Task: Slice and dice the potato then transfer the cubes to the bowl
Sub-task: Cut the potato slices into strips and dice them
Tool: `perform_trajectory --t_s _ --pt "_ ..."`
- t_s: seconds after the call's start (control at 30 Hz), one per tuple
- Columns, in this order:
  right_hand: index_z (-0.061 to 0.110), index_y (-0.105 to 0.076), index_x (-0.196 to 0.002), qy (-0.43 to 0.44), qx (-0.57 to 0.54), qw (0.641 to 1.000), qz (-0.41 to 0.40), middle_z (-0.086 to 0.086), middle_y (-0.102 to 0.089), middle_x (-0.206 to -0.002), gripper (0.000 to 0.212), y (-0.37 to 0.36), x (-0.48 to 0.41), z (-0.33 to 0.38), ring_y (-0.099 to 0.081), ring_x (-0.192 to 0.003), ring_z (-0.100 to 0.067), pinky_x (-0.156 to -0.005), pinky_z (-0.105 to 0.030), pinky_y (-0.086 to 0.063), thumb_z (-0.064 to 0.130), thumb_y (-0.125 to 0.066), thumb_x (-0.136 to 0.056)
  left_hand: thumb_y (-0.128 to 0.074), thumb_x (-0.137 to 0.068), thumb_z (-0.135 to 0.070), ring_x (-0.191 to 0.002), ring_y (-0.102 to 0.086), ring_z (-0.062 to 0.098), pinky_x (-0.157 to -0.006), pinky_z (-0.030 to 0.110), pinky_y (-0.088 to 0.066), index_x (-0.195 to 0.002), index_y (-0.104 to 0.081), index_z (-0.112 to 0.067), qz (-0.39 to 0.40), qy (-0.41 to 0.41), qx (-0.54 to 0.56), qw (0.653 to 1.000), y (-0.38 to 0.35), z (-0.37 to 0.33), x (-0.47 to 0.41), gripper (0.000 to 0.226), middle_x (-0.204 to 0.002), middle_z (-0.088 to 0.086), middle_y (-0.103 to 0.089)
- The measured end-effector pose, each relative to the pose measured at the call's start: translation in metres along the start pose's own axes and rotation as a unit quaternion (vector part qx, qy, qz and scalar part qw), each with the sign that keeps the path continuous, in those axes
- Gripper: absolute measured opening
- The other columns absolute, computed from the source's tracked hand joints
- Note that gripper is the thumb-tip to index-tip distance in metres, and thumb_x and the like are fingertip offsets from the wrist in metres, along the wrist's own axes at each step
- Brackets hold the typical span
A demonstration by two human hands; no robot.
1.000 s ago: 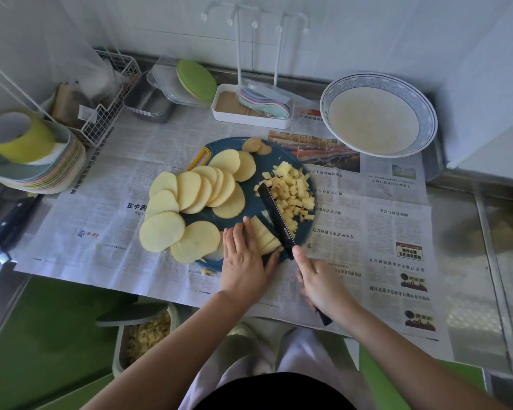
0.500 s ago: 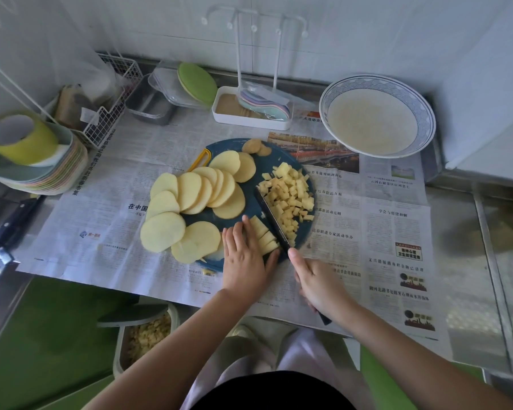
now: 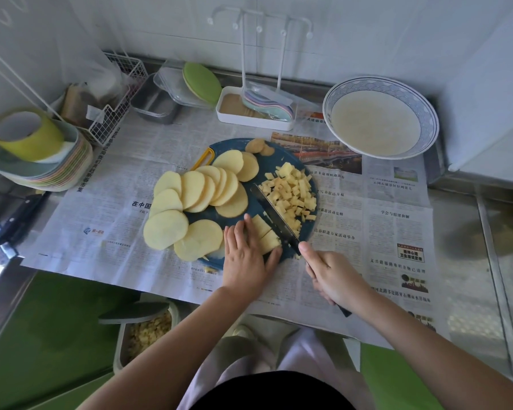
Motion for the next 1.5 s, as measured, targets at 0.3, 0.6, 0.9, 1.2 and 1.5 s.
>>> perform_trajectory --t_s 0.3,0.6,0.9,1.2,1.5 --pt "0.016 -0.034 -0.054 0.038 0.114 0.993 -0.016 0.005 -0.030 -0.045 0.059 -0.016 0.021 0.004 -0.033 -0.037 -0.009 -0.047 -0.023 -0.029 0.063 -0.018 -0.087 -0.026 -0.095 -0.048 -0.121 -0.027 0.036 -0.107 0.055 -0.035 -0.139 -0.035 0.010 0.014 0.018 0.028 0.999 0.000 0.002 0.004 0.074 -0.126 0.025 -0.043" --pt "0.019 -0.042 -0.067 0.042 0.225 0.972 -0.058 0.004 -0.045 -0.055 0.073 -0.030 0.023 -0.003 -0.045 -0.049 -0.012 -0.046 -0.023 -0.030 0.073 0.007 -0.078 -0.024 -0.092 -0.040 -0.126 -0.023 0.039 -0.109 0.052 -0.028 -0.133 -0.045 0.012 0.036 0.034 0.016 0.999 -0.001 0.001 0.005 0.069 -0.130 0.030 -0.046" --pt "0.023 -0.037 -0.068 0.030 0.217 0.974 -0.060 0.006 -0.044 -0.055 0.066 -0.031 0.026 -0.008 -0.044 -0.049 -0.012 -0.046 -0.023 -0.030 0.073 0.007 -0.075 -0.028 -0.092 -0.036 -0.123 -0.027 0.040 -0.104 0.056 -0.035 -0.129 -0.049 0.012 0.030 0.023 0.007 0.999 0.001 0.000 0.003 0.065 -0.125 0.030 -0.049" --pt "0.020 -0.037 -0.059 0.013 0.142 0.989 -0.040 0.004 -0.038 -0.049 0.056 -0.021 0.029 -0.001 -0.038 -0.044 -0.012 -0.050 -0.025 -0.033 0.065 -0.016 -0.083 -0.027 -0.094 -0.042 -0.123 -0.030 0.039 -0.104 0.055 -0.041 -0.134 -0.042 0.008 0.042 0.025 0.018 0.999 -0.003 0.002 0.003 0.066 -0.126 0.022 -0.039" --pt "0.023 -0.035 -0.065 0.001 0.180 0.982 -0.054 0.005 -0.042 -0.053 0.061 -0.030 0.037 -0.004 -0.041 -0.048 -0.011 -0.049 -0.024 -0.032 0.072 0.001 -0.074 -0.030 -0.092 -0.037 -0.122 -0.031 0.040 -0.102 0.056 -0.042 -0.132 -0.045 0.010 0.039 0.021 0.029 0.999 -0.004 0.001 0.004 0.064 -0.125 0.025 -0.043"
Point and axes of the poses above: each hand's wrist, its own x-axis away from the middle knuckle, its own y-axis out of the back of the hand, z = x × y, the point moved 3 cm from there along -x, towards the middle knuckle
